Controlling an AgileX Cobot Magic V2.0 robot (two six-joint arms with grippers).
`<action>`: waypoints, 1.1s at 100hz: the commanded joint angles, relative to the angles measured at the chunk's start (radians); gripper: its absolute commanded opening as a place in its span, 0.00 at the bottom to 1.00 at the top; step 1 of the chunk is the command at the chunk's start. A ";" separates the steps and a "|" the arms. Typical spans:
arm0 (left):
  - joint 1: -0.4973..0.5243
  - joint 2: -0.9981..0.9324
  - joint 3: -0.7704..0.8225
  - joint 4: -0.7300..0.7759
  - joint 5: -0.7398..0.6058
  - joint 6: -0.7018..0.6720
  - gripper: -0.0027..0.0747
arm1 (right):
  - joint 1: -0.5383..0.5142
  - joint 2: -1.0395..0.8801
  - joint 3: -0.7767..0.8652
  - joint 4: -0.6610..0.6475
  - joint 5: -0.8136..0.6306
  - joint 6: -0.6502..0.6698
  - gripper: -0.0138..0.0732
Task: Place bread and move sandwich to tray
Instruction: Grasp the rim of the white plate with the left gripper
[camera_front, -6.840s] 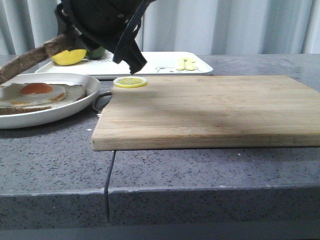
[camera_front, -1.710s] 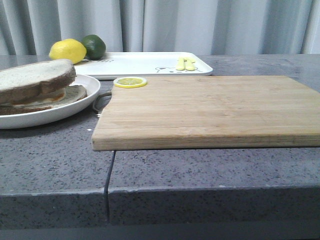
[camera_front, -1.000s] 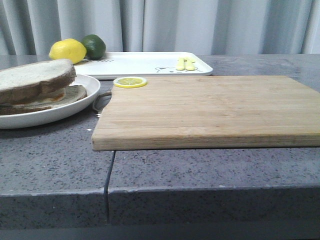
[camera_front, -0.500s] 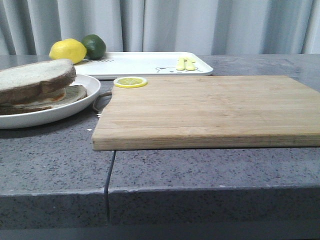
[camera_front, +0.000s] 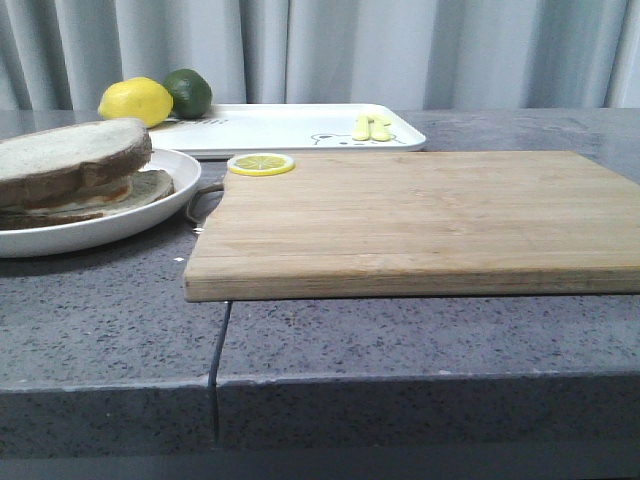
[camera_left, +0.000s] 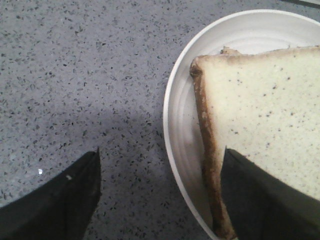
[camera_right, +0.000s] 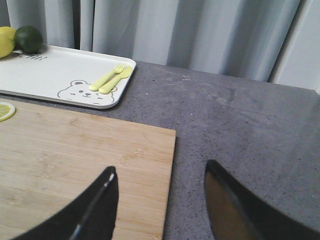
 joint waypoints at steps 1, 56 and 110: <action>-0.005 -0.010 -0.029 0.000 -0.057 -0.011 0.63 | -0.006 0.002 -0.026 -0.008 -0.086 0.000 0.63; -0.005 -0.007 -0.029 0.033 -0.057 -0.011 0.63 | -0.006 0.002 -0.026 -0.008 -0.086 0.000 0.63; -0.005 0.080 -0.029 0.040 -0.079 -0.011 0.63 | -0.006 0.002 -0.026 -0.008 -0.086 0.000 0.63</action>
